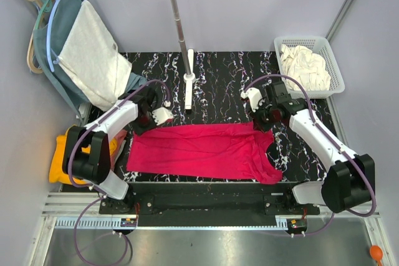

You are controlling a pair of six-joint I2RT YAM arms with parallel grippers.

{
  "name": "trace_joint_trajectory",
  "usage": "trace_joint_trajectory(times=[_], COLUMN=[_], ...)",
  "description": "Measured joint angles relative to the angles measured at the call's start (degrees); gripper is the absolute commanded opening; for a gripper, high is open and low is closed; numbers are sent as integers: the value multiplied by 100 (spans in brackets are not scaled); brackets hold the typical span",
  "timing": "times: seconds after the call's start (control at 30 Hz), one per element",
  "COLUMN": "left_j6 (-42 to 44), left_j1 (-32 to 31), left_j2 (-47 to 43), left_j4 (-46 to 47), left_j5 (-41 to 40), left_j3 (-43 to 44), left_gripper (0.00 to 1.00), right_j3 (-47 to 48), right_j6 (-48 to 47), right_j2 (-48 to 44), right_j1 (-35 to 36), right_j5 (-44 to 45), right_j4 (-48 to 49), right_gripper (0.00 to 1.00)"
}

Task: Fold and stack the t-shirts
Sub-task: Fold the tshirt

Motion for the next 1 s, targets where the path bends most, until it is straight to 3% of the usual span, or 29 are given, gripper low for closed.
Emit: trace_joint_trajectory(times=[0.9, 1.0], left_j6=[-111, -116], left_j1=[-70, -70], left_j2=[-413, -413], left_j4=[203, 293], left_j5=[-109, -107], left_j3=[-640, -748], left_gripper=[0, 4], right_j3=[-529, -627], right_j6=[7, 7], right_j2=[-916, -916], right_j1=[39, 42], right_j5=[81, 81], right_j4=[-505, -507], right_gripper=[0, 0])
